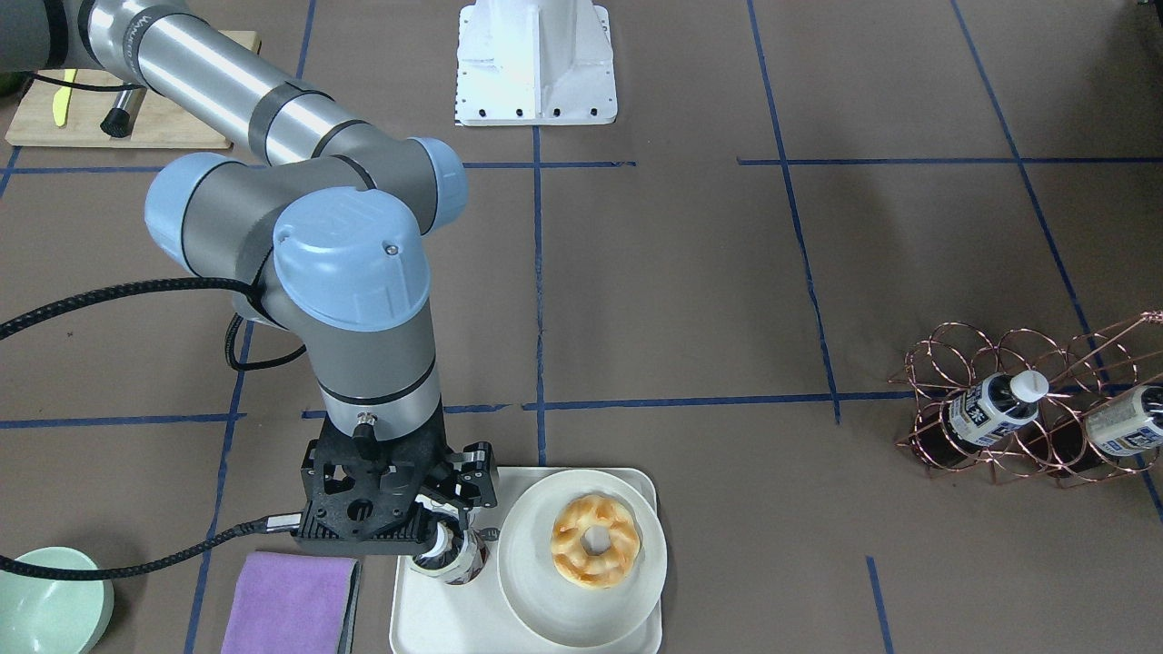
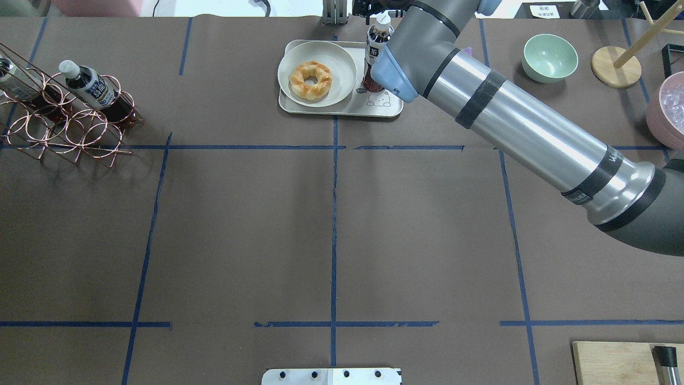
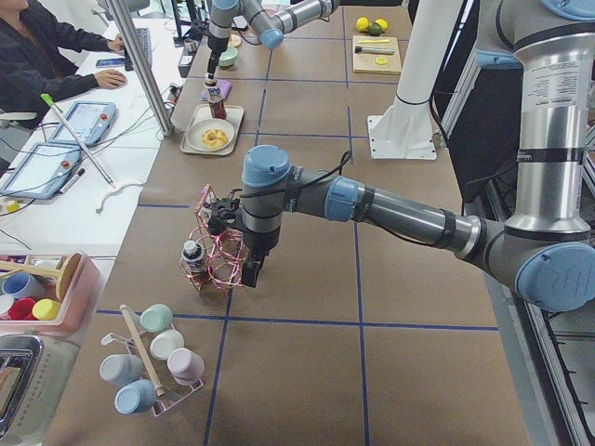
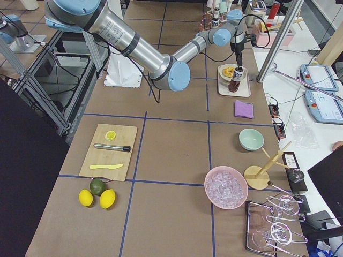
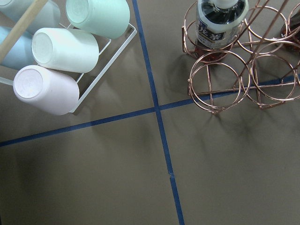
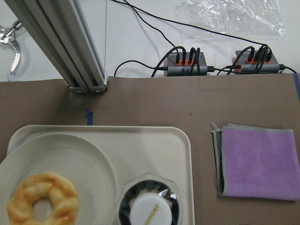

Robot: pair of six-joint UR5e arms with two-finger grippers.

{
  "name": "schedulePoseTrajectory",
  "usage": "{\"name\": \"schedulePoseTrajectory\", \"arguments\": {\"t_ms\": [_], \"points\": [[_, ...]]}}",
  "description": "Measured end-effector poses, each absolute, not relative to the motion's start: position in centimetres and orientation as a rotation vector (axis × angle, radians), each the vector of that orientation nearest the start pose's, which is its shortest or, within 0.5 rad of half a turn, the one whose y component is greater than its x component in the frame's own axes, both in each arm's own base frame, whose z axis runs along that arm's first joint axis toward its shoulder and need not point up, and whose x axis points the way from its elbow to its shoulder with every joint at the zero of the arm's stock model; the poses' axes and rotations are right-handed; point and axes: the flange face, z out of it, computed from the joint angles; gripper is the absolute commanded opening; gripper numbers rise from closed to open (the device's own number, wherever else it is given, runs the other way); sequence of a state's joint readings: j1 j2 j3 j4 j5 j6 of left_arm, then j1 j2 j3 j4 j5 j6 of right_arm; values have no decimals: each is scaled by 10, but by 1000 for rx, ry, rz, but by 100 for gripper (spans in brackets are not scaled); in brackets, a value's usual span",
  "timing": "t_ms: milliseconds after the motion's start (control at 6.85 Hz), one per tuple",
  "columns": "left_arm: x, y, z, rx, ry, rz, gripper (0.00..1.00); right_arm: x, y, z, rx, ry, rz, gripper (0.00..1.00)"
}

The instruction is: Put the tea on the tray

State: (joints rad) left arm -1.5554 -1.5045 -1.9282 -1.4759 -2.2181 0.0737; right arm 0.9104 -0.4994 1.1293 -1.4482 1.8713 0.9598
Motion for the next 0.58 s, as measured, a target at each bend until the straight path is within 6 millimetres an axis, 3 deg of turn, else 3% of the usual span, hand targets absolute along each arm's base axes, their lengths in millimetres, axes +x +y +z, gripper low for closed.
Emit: {"name": "schedulePoseTrajectory", "arguments": {"t_ms": [146,292,584], "points": [[-66,-462,532,208,640,149,100,-400,-714,128,278,-787,162,100],[-66,-462,533,205,640,148,100,-366,-694,128,256,-813,151,100],[-68,-457,552,162,644,129,100,-286,-615,143,254,-778,73,100]]}}
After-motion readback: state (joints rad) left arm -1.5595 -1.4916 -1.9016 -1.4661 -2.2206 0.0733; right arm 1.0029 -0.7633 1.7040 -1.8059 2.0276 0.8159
